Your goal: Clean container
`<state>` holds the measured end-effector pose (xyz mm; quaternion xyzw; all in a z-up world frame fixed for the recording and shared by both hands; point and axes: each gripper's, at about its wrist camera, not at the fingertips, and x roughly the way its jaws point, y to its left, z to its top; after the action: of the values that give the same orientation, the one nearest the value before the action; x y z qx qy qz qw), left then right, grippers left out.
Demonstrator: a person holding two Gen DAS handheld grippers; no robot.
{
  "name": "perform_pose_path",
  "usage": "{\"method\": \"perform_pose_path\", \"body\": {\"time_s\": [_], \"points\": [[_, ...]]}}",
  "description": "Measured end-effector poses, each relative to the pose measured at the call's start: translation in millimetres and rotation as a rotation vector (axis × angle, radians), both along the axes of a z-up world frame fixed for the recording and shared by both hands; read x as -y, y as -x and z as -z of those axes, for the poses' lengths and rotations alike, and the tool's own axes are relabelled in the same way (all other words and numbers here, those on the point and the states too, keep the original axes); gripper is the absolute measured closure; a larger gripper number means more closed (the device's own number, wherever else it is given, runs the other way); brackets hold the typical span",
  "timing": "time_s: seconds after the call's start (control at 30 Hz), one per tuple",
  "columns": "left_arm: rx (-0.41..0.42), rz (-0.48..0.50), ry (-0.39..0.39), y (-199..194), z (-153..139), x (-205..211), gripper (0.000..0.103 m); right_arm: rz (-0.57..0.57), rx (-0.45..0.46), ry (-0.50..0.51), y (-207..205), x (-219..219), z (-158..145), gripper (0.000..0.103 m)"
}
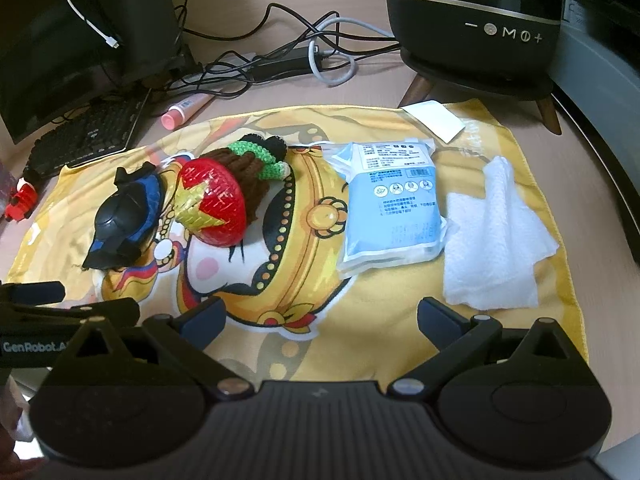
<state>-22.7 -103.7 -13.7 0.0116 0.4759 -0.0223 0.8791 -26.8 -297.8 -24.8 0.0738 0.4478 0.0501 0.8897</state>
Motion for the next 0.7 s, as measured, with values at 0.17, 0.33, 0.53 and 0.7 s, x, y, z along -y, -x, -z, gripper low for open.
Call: {"method": "perform_pose_path", "body": {"time_s": [0.17, 0.33, 0.53, 0.7], "points": [[-0.017, -0.001, 0.003, -0.8, 3.5, 0.6, 0.0, -0.009, -0.014, 0.0, -2.5, -0.7, 2.8, 0.0], [-0.009, -0.003, -0.001, -0.2, 1.2, 1.5, 0.0, -0.026, -0.025, 0.006, -4.9, -3.0, 4.0, 0.0], [-0.029, -0.005, -0.005, -2.7, 4.6, 0.6, 0.0, -0.026, -0.038, 0.0, -7.8, -3.9, 6.6, 0.0], [-0.029, 0.0, -0.001, -3.3, 4.6, 0.9, 0.0, -0.017, -0.048, -0.003, -7.1, -4.4, 7.7, 0.0]]}}
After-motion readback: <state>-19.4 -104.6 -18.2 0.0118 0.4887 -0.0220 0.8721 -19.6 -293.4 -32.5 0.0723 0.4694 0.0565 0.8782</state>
